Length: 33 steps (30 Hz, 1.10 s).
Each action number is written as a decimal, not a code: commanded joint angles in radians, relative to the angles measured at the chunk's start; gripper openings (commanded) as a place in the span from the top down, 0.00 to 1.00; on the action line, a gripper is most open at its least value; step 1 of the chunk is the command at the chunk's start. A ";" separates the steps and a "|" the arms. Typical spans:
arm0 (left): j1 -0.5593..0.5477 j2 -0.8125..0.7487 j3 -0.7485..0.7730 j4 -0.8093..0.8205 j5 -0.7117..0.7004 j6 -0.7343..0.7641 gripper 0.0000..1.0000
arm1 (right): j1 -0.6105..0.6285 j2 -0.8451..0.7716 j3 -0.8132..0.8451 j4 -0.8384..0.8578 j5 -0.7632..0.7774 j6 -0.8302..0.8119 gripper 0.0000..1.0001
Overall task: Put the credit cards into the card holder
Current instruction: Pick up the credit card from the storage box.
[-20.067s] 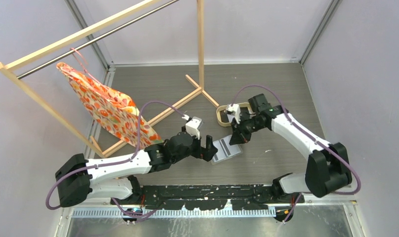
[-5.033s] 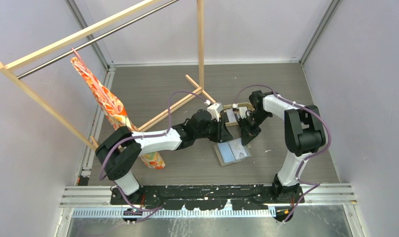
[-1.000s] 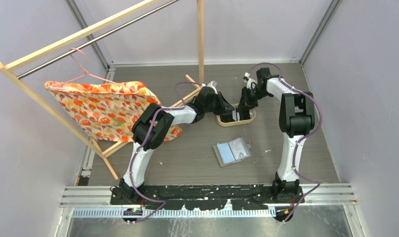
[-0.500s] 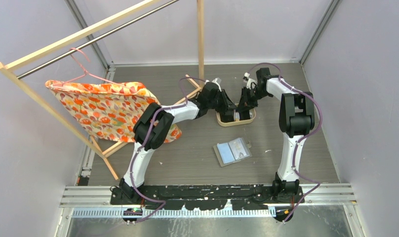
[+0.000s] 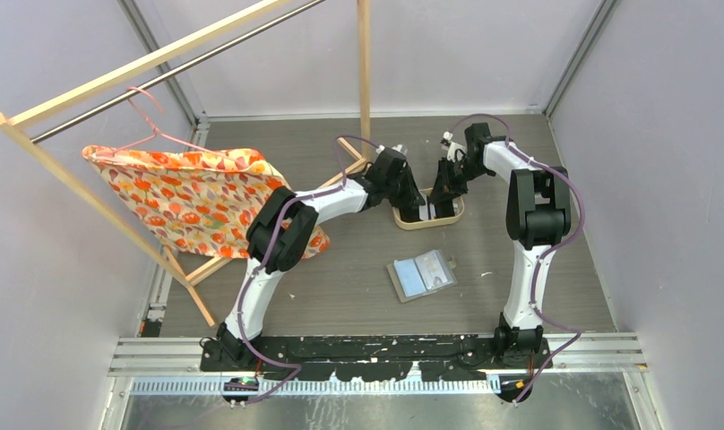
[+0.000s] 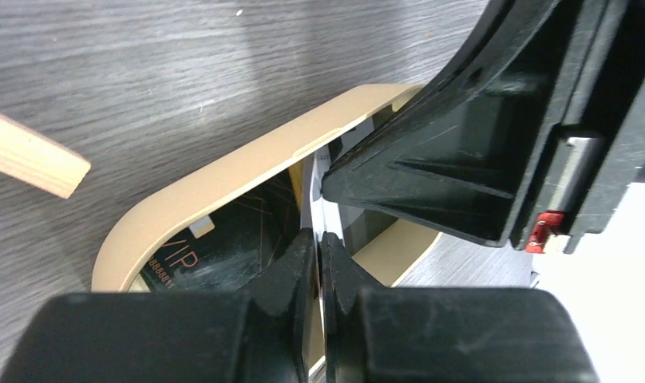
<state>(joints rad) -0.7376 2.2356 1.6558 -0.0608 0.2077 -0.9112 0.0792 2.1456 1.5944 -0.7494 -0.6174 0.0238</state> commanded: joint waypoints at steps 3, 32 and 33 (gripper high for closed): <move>-0.006 -0.019 0.025 -0.026 -0.035 0.050 1.00 | 0.005 -0.051 0.022 -0.007 -0.036 -0.016 0.84; -0.037 -0.371 -0.398 0.546 0.070 0.214 1.00 | -0.124 -0.527 -0.113 -0.178 -0.385 -0.410 0.67; -0.053 -0.386 -0.408 0.552 0.071 0.231 1.00 | -0.128 -0.552 -0.133 -0.175 -0.394 -0.414 0.67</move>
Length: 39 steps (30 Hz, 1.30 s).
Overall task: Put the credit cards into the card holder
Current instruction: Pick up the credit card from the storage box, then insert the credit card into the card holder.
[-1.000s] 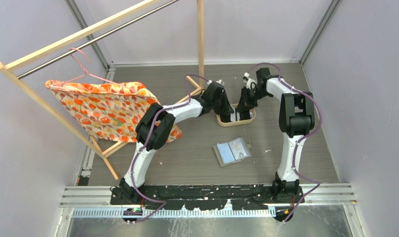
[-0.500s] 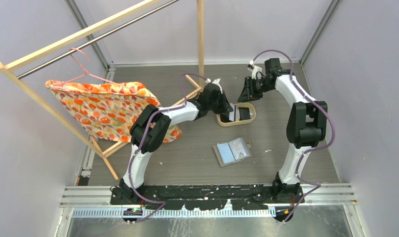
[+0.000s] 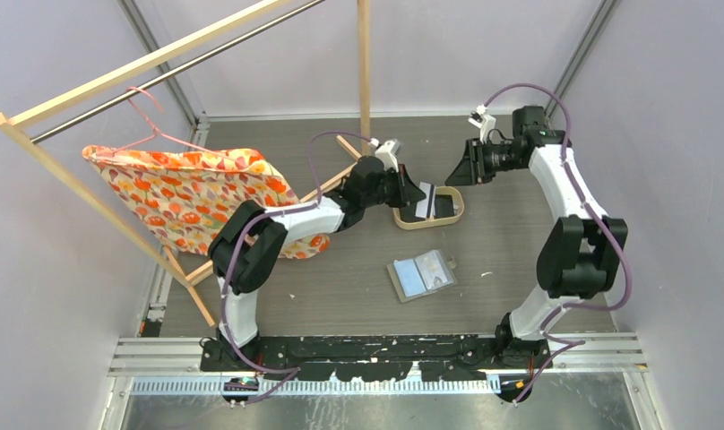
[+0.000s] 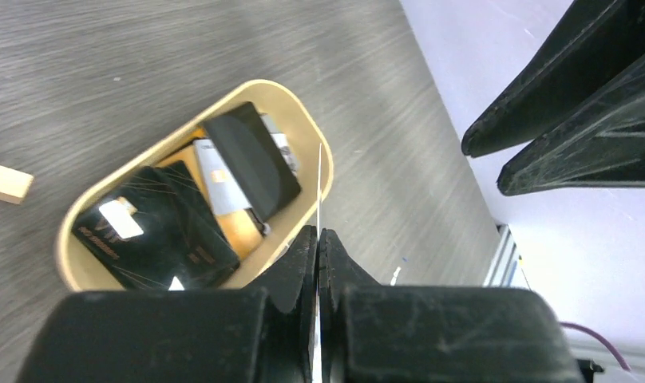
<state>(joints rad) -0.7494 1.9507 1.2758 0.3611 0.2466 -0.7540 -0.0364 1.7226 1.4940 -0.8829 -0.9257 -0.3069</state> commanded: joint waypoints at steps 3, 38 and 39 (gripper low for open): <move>-0.078 -0.152 -0.075 0.149 0.037 0.120 1.00 | -0.032 -0.229 -0.110 -0.017 -0.107 -0.089 0.63; -0.483 -0.541 -0.758 0.355 -0.503 -0.167 1.00 | 0.075 -0.422 -0.503 -0.006 -0.001 -0.169 0.27; -0.483 -0.513 -0.767 0.383 -0.520 -0.214 1.00 | 0.075 -0.413 -0.497 -0.022 0.014 -0.185 0.30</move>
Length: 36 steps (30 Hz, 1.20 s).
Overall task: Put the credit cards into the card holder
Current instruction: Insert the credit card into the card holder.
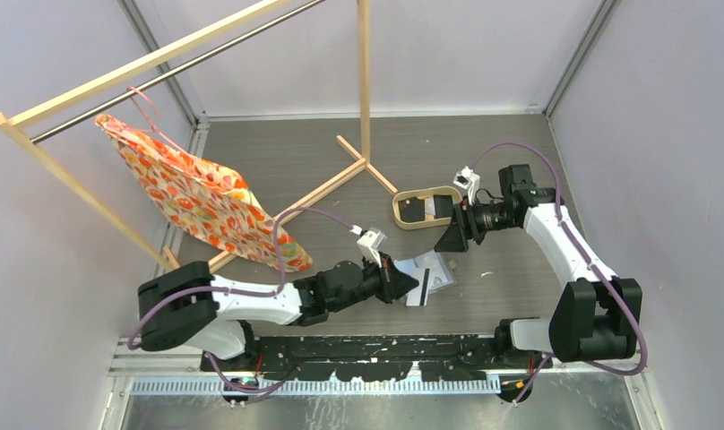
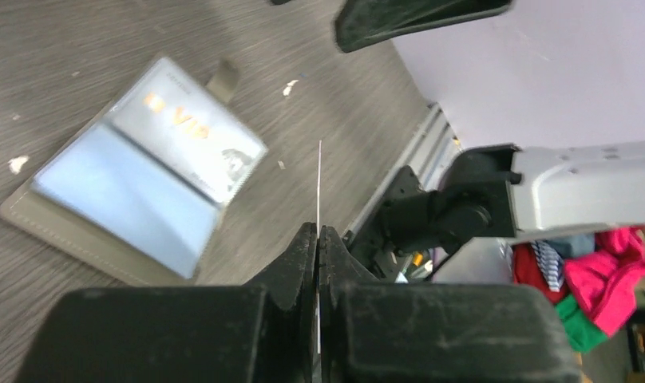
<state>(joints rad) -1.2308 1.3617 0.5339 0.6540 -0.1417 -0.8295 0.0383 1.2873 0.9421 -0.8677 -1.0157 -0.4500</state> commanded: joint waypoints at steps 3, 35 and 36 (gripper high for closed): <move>-0.002 0.158 -0.011 0.158 -0.144 -0.211 1.00 | 0.017 0.060 0.067 -0.074 0.144 -0.082 0.41; 0.114 0.392 -0.035 0.365 -0.067 -0.433 1.00 | 0.203 0.446 0.190 -0.173 0.448 -0.057 0.91; 0.115 0.394 -0.038 0.366 -0.071 -0.438 1.00 | 0.206 0.448 0.190 -0.172 0.453 -0.056 0.91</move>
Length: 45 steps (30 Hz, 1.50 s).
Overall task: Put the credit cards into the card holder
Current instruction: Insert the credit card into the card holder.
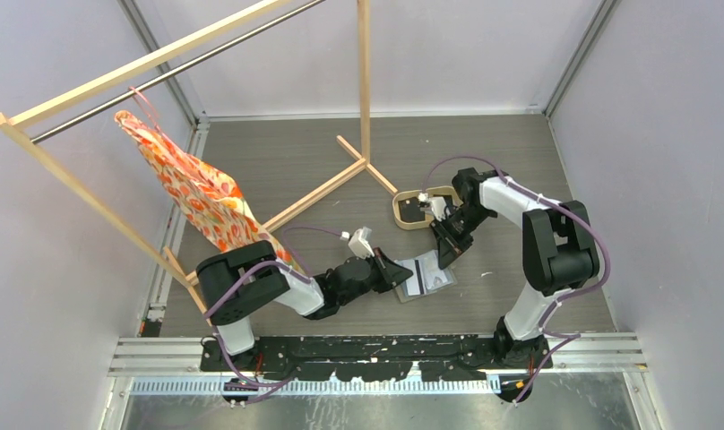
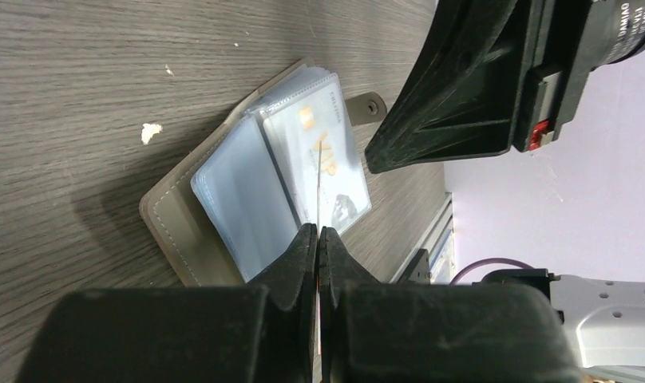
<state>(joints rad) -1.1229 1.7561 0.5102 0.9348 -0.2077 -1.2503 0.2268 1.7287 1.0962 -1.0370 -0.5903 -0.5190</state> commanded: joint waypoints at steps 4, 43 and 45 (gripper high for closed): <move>0.014 0.014 -0.019 0.092 -0.008 -0.039 1.00 | 0.025 0.028 0.038 0.005 0.053 0.023 0.91; 0.049 0.224 -0.088 0.482 0.065 -0.231 1.00 | 0.048 0.089 0.048 -0.004 0.134 0.048 0.91; 0.049 0.226 -0.088 0.483 0.065 -0.231 1.00 | 0.048 0.089 0.049 -0.004 0.134 0.048 0.91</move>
<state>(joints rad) -1.0779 1.9808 0.4305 1.3418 -0.1535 -1.4887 0.2672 1.8072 1.1206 -1.0405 -0.4702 -0.4717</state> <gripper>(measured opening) 0.012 0.089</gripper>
